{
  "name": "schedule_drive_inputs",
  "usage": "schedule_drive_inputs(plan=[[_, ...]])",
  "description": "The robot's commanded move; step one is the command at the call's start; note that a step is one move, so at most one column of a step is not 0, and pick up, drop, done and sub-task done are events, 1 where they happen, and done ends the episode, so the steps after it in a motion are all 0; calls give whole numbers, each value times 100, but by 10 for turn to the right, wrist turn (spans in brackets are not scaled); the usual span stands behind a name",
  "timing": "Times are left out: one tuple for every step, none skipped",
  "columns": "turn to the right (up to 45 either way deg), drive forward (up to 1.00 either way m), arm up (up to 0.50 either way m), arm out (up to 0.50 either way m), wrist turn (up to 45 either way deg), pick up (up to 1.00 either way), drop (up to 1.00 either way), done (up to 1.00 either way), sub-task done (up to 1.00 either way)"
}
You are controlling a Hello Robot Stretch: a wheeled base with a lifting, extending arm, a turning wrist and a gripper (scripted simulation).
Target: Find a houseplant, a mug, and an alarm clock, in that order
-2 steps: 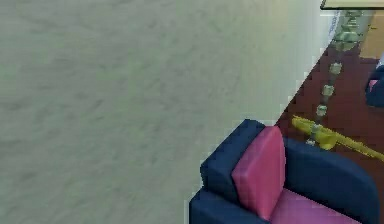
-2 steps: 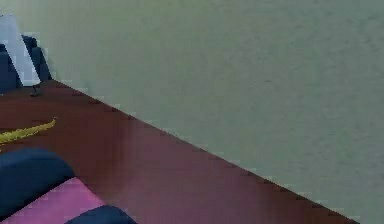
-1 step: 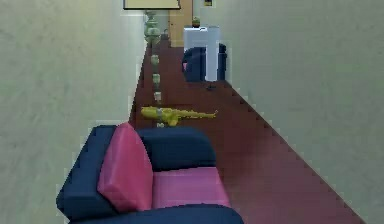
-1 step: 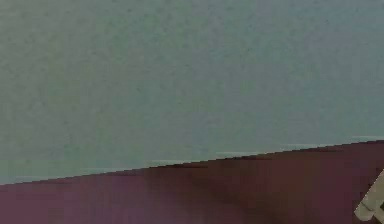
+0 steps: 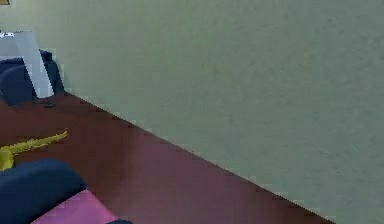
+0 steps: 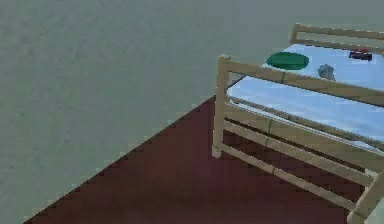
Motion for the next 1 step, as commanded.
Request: schedule_drive_inputs(plan=[[270, 0, 0, 0, 0, 0, 0, 0, 0]])
